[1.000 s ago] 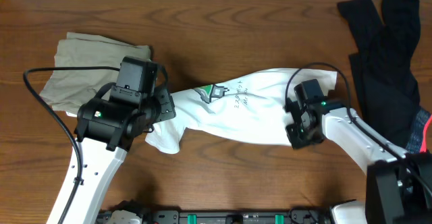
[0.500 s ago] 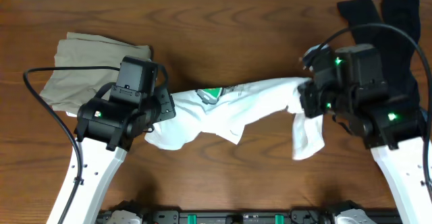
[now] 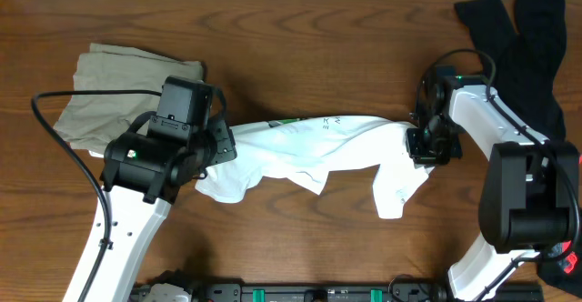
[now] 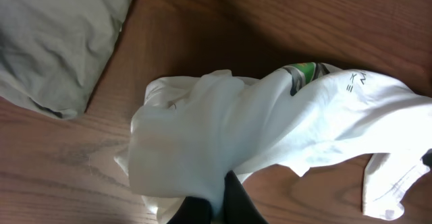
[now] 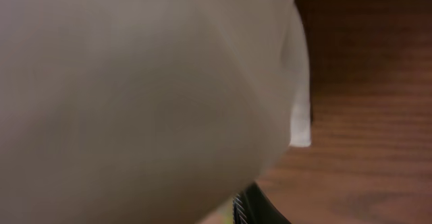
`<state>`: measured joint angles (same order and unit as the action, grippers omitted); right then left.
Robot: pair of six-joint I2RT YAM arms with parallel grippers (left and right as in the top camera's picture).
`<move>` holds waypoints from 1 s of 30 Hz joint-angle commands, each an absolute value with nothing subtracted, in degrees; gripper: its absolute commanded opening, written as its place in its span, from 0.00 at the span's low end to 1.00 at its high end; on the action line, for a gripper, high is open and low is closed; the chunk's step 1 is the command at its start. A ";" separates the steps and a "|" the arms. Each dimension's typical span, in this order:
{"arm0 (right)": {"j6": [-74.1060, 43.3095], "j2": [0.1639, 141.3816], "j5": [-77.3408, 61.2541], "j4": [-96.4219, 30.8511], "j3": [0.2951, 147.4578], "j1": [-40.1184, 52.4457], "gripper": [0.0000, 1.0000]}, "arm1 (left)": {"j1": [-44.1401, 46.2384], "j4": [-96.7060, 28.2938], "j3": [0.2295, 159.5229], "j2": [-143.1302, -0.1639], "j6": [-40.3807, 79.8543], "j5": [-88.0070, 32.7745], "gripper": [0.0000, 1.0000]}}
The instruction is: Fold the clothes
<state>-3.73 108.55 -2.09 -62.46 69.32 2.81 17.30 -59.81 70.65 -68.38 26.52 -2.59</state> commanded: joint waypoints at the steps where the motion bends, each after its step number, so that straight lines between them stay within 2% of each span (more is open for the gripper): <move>1: -3.84 106.41 -2.35 -63.70 70.06 3.11 0.18 | 16.99 -59.96 71.48 -68.47 25.50 -1.89 0.06; 11: -1.30 94.65 -9.80 -65.73 70.06 4.58 0.19 | 16.99 -59.96 71.48 -68.47 25.26 -1.87 0.06; 16: 0.32 91.39 -10.31 -66.00 70.00 8.51 0.18 | 16.99 -59.96 71.48 -68.47 25.28 -1.89 0.06; 21: 0.05 92.23 -5.72 -61.34 66.46 12.47 0.16 | 16.99 -60.10 71.48 -68.47 25.28 -1.89 0.06; 30: -1.28 92.27 -0.34 -50.59 56.75 12.56 0.13 | 16.99 -60.42 71.48 -68.47 25.28 -1.89 0.06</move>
